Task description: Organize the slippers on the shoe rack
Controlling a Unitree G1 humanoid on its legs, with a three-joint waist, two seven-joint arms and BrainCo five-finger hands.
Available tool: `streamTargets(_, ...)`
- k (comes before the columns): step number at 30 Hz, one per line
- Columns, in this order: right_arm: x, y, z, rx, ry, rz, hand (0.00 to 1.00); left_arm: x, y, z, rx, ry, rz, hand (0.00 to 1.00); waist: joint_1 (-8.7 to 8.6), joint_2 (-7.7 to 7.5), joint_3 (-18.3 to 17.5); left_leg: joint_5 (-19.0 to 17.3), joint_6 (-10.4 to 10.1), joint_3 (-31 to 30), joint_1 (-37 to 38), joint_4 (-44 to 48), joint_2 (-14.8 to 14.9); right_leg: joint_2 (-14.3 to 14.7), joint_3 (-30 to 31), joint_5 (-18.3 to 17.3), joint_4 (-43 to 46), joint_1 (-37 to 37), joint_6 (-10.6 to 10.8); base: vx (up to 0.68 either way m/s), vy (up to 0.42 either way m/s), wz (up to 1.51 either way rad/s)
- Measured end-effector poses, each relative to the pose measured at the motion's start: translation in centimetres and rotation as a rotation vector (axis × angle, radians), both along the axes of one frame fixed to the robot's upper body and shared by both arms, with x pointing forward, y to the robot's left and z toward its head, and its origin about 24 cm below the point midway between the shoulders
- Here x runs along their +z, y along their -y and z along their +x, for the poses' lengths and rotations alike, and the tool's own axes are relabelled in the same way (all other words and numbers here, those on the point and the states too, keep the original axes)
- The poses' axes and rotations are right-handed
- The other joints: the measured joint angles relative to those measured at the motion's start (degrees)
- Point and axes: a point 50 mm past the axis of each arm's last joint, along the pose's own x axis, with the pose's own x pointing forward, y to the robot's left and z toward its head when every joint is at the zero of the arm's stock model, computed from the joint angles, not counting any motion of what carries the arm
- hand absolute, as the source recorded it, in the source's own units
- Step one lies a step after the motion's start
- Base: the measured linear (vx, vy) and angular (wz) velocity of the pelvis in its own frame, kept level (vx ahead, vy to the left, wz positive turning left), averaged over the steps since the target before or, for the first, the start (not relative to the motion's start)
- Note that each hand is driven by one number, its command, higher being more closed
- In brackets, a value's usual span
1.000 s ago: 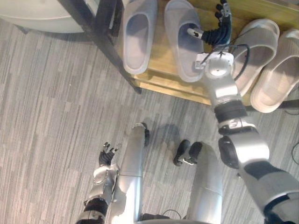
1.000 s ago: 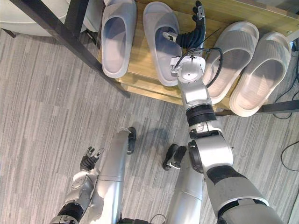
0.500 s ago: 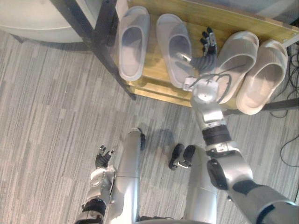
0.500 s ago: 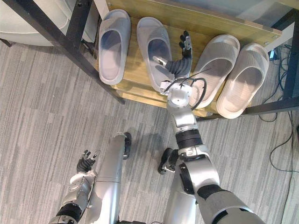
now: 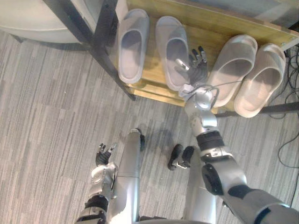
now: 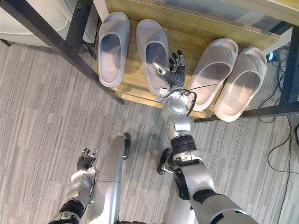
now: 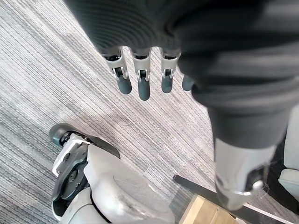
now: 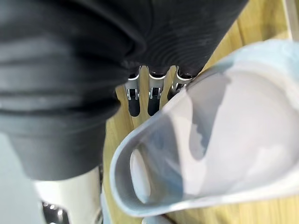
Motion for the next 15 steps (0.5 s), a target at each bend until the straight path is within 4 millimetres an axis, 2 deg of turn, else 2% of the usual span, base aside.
streamTargets(5, -0.4, -2.4, -0.3, 0.093, -0.016, 0.099, 0.00, 0.2, 0.1, 0.5, -0.001, 0.001, -0.005, 0.00, 0.22, 0.01, 0.0, 0.0, -0.1, -0.2, 0.0, 0.0, 0.1, 0.1, -0.3, 0.0, 0.0, 0.2, 0.0, 0.00, 0.000, 0.00)
streamTargets(15, -0.5, -3.0, -0.2, 0.117, -0.036, 0.182, 0.00, 0.5, 0.3, 1.0, 0.030, 0.004, -0.013, 0.00, 0.33, 0.24, -0.1, 0.1, -0.6, -1.4, 0.0, 0.1, 0.1, 0.3, -1.3, 0.1, -0.2, 0.8, -0.7, 0.00, 0.000, 0.00)
